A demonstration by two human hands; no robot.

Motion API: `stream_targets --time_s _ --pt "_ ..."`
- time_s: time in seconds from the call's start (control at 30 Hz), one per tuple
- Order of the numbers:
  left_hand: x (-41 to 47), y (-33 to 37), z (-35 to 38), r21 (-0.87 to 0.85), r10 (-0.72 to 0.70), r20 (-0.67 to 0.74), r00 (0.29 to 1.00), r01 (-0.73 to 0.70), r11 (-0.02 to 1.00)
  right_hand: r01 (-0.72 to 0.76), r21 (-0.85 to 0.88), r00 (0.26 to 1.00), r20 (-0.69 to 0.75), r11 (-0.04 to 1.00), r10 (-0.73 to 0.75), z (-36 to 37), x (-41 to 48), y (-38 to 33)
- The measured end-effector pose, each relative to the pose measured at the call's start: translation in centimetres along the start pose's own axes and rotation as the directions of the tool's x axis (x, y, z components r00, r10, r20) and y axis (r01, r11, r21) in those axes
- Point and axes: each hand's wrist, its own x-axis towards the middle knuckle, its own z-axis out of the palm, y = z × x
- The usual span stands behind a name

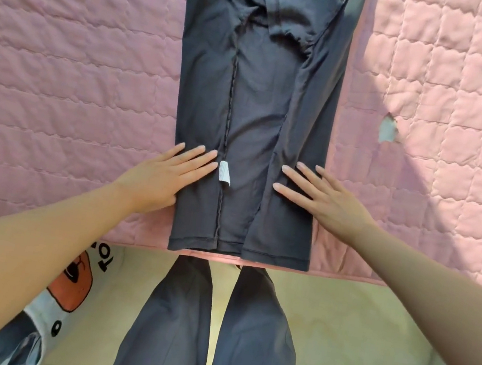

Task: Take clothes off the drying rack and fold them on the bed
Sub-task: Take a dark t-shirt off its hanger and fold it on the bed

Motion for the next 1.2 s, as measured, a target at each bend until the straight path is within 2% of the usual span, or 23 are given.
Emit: stream_targets --time_s 0.17,0.23,0.27,0.3,0.33,0.37,0.43,0.47,0.5,0.53,0.57,0.63,0.7,0.8,0.87,0.93,1.0,1.07,1.13,1.2 --pt "0.4 1.1 -0.8 -0.198 -0.061 0.025 0.998 0.065 0.978 -0.105 0.249 0.994 0.067 0.963 0.091 -0.5 1.7 -0.7" --pt "0.6 1.6 -2.5 -0.387 -0.098 0.093 0.991 0.127 0.913 -0.189 0.454 0.982 0.066 0.871 0.178 -1.1 2.0 -1.2" --pt "0.7 1.4 -3.1 -0.528 -0.152 0.137 0.979 0.202 0.825 -0.244 0.633 0.964 0.077 0.735 0.255 -1.7 2.0 -1.4" --pt "0.7 1.8 -4.9 -0.662 -0.24 0.186 0.953 0.302 0.686 -0.295 0.811 0.93 0.122 0.505 0.347 -2.9 2.1 -1.5" --pt "1.1 1.6 -6.7 -0.766 -0.353 0.238 0.905 0.398 0.504 -0.325 0.914 0.877 0.196 0.241 0.439 -4.3 2.4 -1.1" --pt "1.4 1.4 -8.5 -0.854 -0.441 0.265 0.857 0.421 0.305 -0.308 0.952 0.815 0.264 -0.001 0.516 -5.3 2.7 -0.5" --pt "2.8 -0.3 -10.9 -0.918 -0.482 0.392 0.783 0.366 -0.151 -0.233 0.901 0.681 0.42 -0.366 0.6 -6.2 3.9 1.8" --pt "3.3 -1.4 -11.4 -0.879 -0.443 0.464 0.767 0.335 -0.34 -0.216 0.825 0.636 0.524 -0.522 0.566 -6.2 4.5 3.0" --pt "4.0 -2.6 -11.6 -0.837 -0.401 0.51 0.761 0.333 -0.433 -0.229 0.738 0.604 0.62 -0.635 0.502 -5.9 5.1 4.1" --pt "4.5 -3.6 -11.0 -0.824 -0.385 0.532 0.754 0.357 -0.439 -0.279 0.676 0.569 0.689 -0.682 0.45 -5.8 5.5 4.8" --pt "4.7 -4.1 -10.3 -0.819 -0.407 0.555 0.725 0.394 -0.417 -0.335 0.653 0.533 0.726 -0.68 0.434 -5.6 5.8 5.0" --pt "5.2 -4.7 -8.7 -0.814 -0.493 0.581 0.648 0.445 -0.374 -0.404 0.675 0.469 0.733 -0.618 0.493 -5.2 6.4 5.4" --pt "5.7 -4.3 -7.7 -0.832 -0.569 0.554 0.607 0.427 -0.355 -0.324 0.732 0.444 0.677 -0.599 0.588 -5.1 6.7 5.2" --pt "6.6 -3.4 -8.3 -0.911 -0.67 0.412 0.618 0.274 -0.308 -0.138 0.756 0.454 0.622 -0.64 0.638 -5.4 7.5 5.2" --pt "7.4 -3.4 -8.6 -0.935 -0.675 0.339 0.656 0.156 -0.317 -0.064 0.733 0.48 0.618 -0.678 0.623 -5.3 7.9 5.5" --pt "7.8 -3.6 -9.1 -0.92 -0.659 0.316 0.683 0.05 -0.389 0.03 0.674 0.52 0.62 -0.738 0.588 -5.8 7.9 5.9" --pt "7.8 -4.1 -9.6 -0.885 -0.607 0.272 0.747 -0.053 -0.462 0.101 0.595 0.585 0.613 -0.797 0.532 -6.8 7.6 6.6" --pt "6.9 -4.4 -10.5 -0.856 -0.556 0.165 0.815 -0.161 -0.491 0.18 0.511 0.653 0.577 -0.84 0.491 -7.9 6.9 7.3" --pt "6.2 -5.3 -11.3 -0.823 -0.556 0.047 0.83 -0.283 -0.492 0.268 0.469 0.691 0.514 -0.841 0.507 -8.8 6.6 8.5" --pt "6.4 -6.6 -11.7 -0.828 -0.582 0.016 0.813 -0.316 -0.464 0.303 0.467 0.7 0.482 -0.831 0.527 -9.2 7.2 9.6"
